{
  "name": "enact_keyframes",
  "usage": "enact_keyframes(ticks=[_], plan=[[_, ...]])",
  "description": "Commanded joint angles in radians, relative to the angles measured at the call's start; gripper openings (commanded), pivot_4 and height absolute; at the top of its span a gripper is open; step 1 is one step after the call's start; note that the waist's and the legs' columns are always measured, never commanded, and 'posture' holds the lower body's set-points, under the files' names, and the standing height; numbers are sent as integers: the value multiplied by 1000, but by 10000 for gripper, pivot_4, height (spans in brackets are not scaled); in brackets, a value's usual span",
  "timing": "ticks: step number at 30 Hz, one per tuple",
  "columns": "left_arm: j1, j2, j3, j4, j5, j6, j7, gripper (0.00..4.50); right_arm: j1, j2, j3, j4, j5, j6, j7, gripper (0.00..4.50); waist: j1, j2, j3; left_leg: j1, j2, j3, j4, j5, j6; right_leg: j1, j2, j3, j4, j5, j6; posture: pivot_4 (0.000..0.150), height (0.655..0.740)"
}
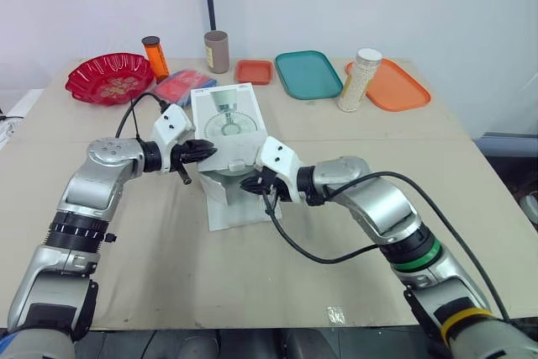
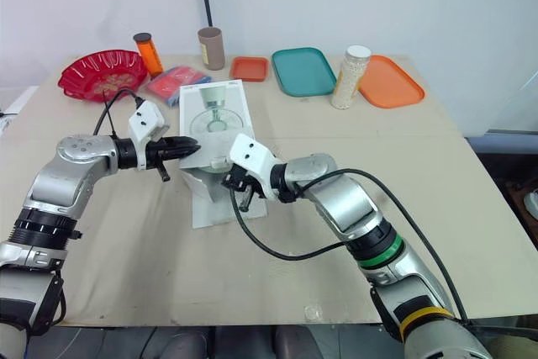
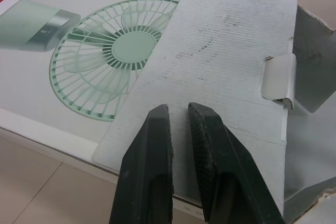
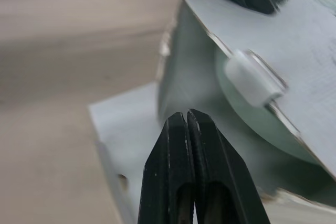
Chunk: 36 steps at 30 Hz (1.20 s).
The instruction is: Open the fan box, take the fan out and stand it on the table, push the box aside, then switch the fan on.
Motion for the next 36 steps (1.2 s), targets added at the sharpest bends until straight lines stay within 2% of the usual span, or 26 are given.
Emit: enact_keyframes(ticks=[1,9,12,15,25,30,36], plan=[[22,5,2,17,28,7,13,6945,-22,-22,-2,-15,-53,4,-22,658,0,0,0,0,0,0,0,0,0,0,0,0,0,0,0,1500,7400],[35,3,4,10,25,3,11,6945,29,-139,-26,-73,-77,15,23,658,0,0,0,0,0,0,0,0,0,0,0,0,0,0,0,1500,7400],[37,6,8,8,25,4,8,6945,47,-168,-33,-34,-91,-13,23,658,0,0,0,0,0,0,0,0,0,0,0,0,0,0,0,1500,7400],[48,14,22,-15,15,15,7,6945,36,-116,-40,85,-132,-69,-47,658,-1,0,0,0,0,0,0,0,0,0,0,0,0,0,0,1500,7400],[105,31,66,-93,0,56,29,6945,-2,34,-70,320,-177,-213,-139,658,-3,0,0,0,0,1,-1,0,0,-1,0,1,0,0,0,1500,7400],[117,40,74,-100,8,59,32,6945,-3,62,-87,335,-174,-252,-124,658,-4,0,0,0,0,1,-1,0,0,-1,0,1,-1,0,0,1500,7400],[118,49,80,-87,10,53,33,6945,36,71,-91,237,-118,-220,-23,658,-4,0,0,0,0,1,-1,0,0,-1,0,1,0,0,0,1500,7400]])
